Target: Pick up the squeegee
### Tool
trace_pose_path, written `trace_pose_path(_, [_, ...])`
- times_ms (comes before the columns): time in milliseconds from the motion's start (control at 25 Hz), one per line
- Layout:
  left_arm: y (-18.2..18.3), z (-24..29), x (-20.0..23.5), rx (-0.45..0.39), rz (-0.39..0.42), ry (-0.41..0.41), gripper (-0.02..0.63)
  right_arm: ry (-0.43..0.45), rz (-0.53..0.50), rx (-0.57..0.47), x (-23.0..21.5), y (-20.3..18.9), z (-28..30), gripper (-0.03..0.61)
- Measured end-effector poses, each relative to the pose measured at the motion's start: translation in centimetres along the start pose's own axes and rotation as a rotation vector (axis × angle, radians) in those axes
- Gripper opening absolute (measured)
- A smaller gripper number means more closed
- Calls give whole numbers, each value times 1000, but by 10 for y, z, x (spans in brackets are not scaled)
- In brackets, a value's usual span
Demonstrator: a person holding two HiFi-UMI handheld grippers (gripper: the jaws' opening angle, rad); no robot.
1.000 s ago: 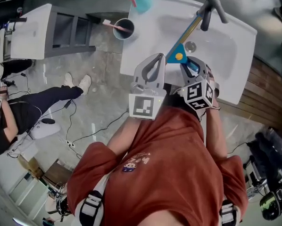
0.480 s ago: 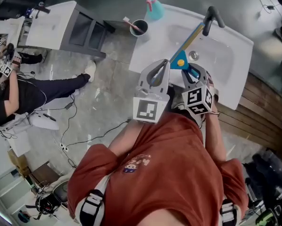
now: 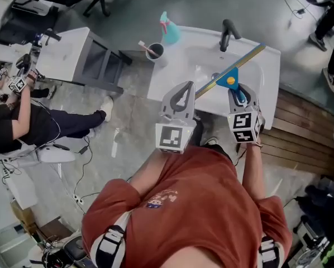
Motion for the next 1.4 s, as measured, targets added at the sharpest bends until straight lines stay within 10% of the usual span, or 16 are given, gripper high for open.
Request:
trace_pose_path(640, [49,81,-44,-110,2,-118,18,-422,373,-118,-150,-8,-81,124])
trace_pose_path(1400, [133,131,41,-320,74,-48,17,-610,343,-443,-209,146,-87,127])
Point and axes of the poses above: the fingertips, and each gripper's own axes: z forward along the fingers, x to its left, y out of its top, the point moved 3 cm from there along -z, backward along the fingers, and after that the axes turned 5 degrees about -x, right-handed, at the moved point
